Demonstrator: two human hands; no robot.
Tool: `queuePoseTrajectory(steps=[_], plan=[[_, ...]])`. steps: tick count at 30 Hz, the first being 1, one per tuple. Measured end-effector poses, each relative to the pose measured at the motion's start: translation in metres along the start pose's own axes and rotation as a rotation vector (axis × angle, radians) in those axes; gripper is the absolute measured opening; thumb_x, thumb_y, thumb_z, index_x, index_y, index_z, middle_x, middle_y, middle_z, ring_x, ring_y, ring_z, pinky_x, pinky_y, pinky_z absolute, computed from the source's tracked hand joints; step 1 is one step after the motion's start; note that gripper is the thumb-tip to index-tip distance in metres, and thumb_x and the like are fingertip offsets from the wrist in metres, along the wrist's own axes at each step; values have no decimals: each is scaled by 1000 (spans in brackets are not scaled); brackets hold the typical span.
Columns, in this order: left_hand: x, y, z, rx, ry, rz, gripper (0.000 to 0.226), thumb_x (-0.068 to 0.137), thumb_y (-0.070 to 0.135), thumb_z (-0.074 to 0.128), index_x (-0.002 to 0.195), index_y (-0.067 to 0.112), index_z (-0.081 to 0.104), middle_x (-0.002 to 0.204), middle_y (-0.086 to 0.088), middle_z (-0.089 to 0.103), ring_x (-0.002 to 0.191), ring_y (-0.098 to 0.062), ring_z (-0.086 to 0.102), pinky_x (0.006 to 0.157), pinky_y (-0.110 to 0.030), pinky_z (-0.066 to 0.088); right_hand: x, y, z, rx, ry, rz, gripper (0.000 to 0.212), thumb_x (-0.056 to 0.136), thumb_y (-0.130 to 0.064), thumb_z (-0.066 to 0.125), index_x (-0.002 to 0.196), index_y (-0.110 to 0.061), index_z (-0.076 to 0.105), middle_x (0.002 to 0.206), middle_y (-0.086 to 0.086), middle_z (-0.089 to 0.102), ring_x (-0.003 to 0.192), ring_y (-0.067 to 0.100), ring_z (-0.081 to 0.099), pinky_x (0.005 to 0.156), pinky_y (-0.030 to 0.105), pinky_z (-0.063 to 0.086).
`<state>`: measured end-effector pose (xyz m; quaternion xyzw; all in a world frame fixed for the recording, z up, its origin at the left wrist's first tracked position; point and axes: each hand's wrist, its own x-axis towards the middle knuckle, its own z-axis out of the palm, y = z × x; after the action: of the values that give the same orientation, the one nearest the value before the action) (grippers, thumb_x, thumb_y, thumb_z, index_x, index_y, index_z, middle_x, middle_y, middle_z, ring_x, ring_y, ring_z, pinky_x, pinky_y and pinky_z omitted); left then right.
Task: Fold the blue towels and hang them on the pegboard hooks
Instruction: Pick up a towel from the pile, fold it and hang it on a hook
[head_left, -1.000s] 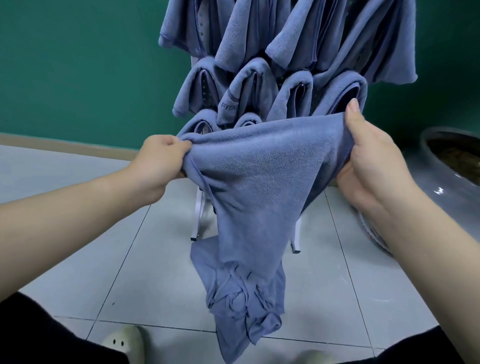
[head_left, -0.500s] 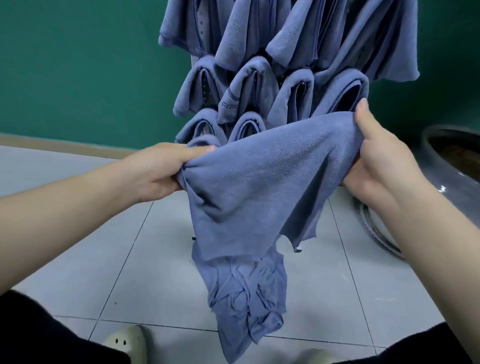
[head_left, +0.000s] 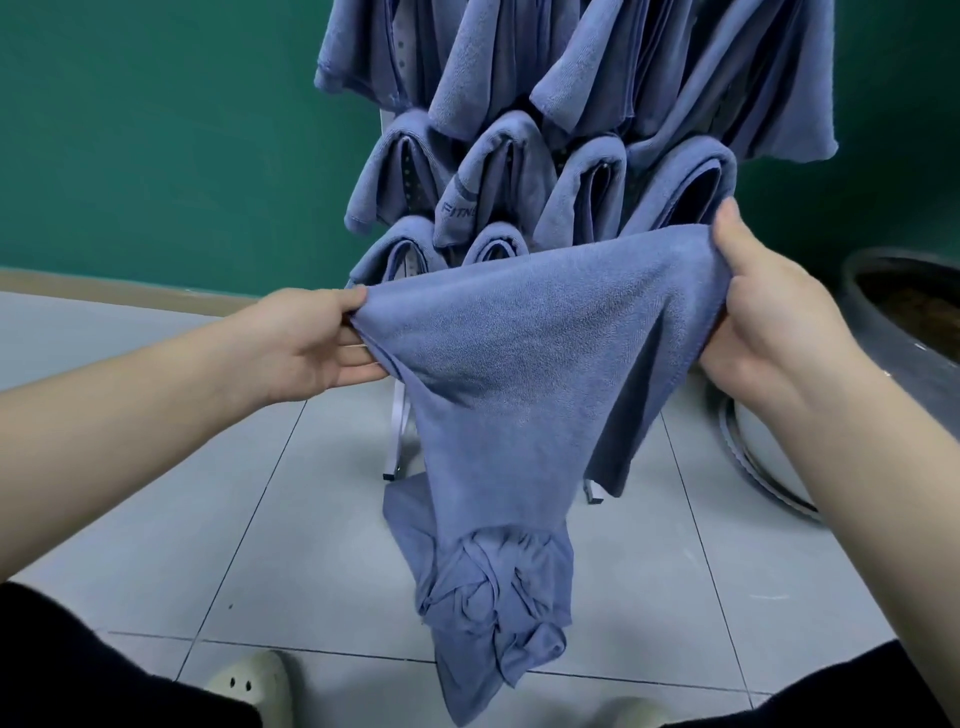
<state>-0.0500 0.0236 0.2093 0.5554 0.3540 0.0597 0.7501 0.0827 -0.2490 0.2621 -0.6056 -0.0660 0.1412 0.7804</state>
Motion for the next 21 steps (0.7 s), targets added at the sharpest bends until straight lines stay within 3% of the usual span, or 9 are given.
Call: queuePoseTrajectory(steps=[3, 7, 11, 15, 19, 21], plan=[[2, 4, -3, -69, -57, 38, 36, 110, 40, 40, 104, 15, 65, 83, -1, 79, 74, -17, 77, 71, -37, 63, 6, 4, -3, -28, -5, 0, 38, 104, -44, 56, 121, -13, 69, 110, 3, 79, 101, 20, 77, 92, 42, 58], [0, 12, -5, -144, -163, 107, 41, 106, 48, 44, 109, 15, 68, 104, -3, 79, 91, -17, 77, 77, -35, 65, 20, 11, -11, -19, -29, 60, 41, 102, -45, 61, 127, -13, 68, 116, 5, 78, 106, 23, 75, 99, 46, 55], [-3, 15, -9, -4, -276, 276, 27, 102, 15, 54, 126, 12, 67, 127, -7, 73, 113, -17, 71, 94, -31, 60, 29, 16, -20, -169, -147, 141, 35, 103, -30, 62, 130, -8, 67, 122, 8, 75, 114, 25, 72, 104, 47, 53], [2, 14, -17, 102, -81, 396, 25, 101, 5, 58, 122, -1, 69, 120, -14, 75, 106, -19, 74, 92, -28, 60, 32, 18, -23, -377, -106, 85, 24, 102, -23, 63, 116, -7, 73, 113, 7, 78, 109, 27, 73, 95, 43, 59], [7, 13, -27, 148, 53, 436, 19, 101, 13, 62, 112, 5, 74, 110, -8, 79, 103, -18, 75, 85, -28, 61, 33, 22, -23, -439, -102, 74, 20, 101, -30, 65, 98, -14, 77, 100, 5, 78, 83, 20, 72, 78, 34, 60], [5, 12, -26, 210, 96, 485, 18, 102, 18, 61, 109, 8, 75, 106, -5, 79, 102, -17, 74, 85, -28, 61, 33, 26, -21, -448, -94, 74, 22, 101, -34, 65, 89, -18, 74, 80, -6, 76, 67, 10, 69, 73, 28, 57]])
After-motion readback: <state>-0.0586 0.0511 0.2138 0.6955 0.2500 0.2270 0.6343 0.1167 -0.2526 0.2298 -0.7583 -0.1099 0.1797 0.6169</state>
